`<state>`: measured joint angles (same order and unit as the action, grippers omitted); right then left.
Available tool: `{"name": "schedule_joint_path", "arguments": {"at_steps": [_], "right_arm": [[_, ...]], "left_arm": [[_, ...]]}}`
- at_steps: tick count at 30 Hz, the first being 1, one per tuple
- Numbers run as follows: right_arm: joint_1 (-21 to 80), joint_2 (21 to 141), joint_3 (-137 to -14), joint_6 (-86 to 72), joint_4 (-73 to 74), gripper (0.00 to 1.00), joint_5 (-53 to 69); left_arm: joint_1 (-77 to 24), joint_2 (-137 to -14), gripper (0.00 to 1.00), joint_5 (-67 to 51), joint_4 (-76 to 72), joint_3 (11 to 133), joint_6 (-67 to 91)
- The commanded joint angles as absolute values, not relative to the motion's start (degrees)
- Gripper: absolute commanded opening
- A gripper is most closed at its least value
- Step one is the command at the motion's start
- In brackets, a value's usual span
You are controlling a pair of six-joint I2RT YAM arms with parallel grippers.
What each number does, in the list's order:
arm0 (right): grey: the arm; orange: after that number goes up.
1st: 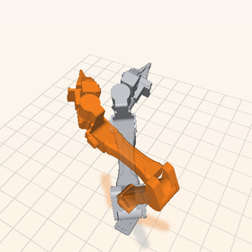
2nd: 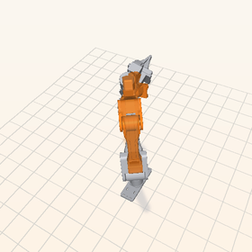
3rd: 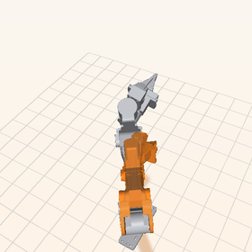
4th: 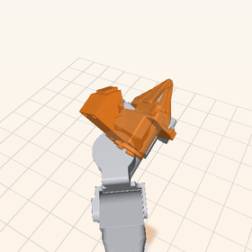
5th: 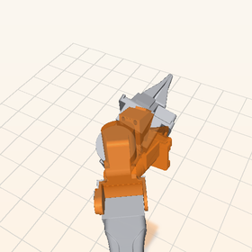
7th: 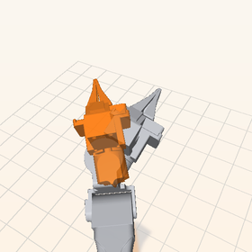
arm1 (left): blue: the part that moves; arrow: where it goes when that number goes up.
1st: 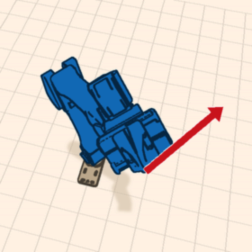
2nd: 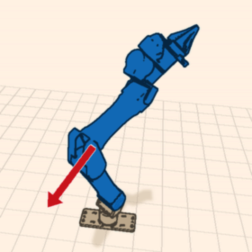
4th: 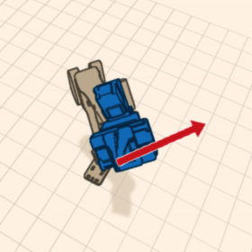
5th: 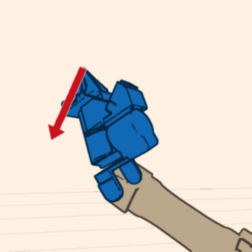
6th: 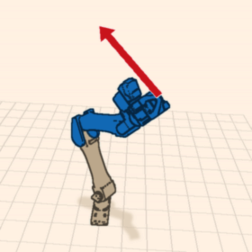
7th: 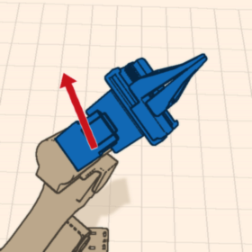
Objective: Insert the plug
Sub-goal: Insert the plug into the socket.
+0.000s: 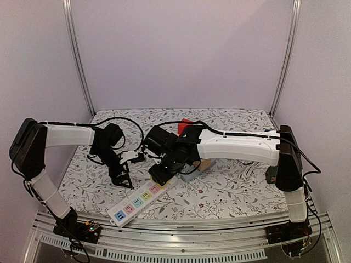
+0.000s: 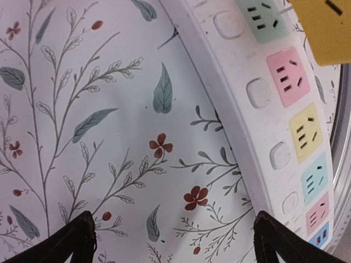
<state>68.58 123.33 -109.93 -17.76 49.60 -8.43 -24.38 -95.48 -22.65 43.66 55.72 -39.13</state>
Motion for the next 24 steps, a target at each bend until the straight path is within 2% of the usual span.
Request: {"name": "schedule_joint_path", "arguments": {"at_steps": [1, 24], "right_arm": [[68.6, 123.5, -109.2, -18.2, 47.9, 0.0, -7.6], [66.6, 124.8, -107.5, -20.9, 48.1, 0.0, -8.7]], "left_arm": [[-25.1, -95.9, 0.99, -22.5, 43.3, 55.2, -39.0], [-25.1, -96.6, 1.0, -22.4, 43.2, 55.1, -39.3]]}}
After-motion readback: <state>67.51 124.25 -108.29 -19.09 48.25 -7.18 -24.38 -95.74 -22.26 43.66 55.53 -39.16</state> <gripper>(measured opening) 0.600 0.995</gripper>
